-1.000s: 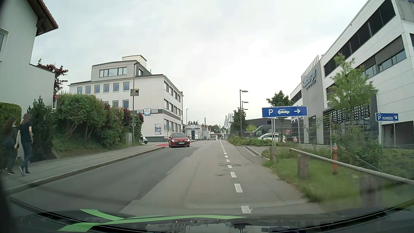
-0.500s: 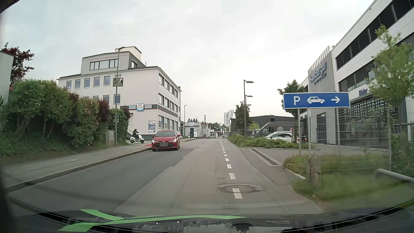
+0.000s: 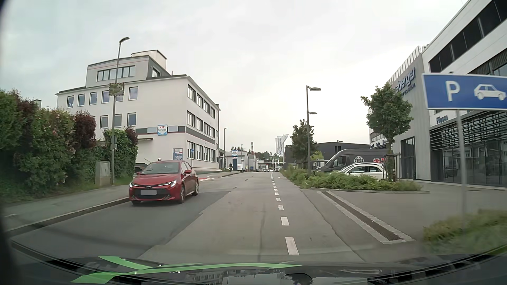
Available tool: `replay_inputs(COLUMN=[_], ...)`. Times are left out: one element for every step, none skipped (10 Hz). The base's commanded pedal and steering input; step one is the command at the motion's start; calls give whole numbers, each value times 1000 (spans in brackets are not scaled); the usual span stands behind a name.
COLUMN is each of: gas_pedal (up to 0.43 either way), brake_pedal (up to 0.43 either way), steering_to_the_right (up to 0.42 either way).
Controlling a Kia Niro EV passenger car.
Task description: Follow the waypoints while adhering to traffic rules and regulations
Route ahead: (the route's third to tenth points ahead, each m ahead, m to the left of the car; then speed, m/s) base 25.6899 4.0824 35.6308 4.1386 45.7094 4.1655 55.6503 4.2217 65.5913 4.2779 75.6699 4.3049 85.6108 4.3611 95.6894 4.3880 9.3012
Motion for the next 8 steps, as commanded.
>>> replay_inputs(gas_pedal=[87, 87, 87, 87, 87, 87, 87, 87], brake_pedal=[0, 0, 0, 0, 0, 0, 0, 0], steering_to_the_right=[-7, -7, -6, -6, -6, -6, -6, -6])
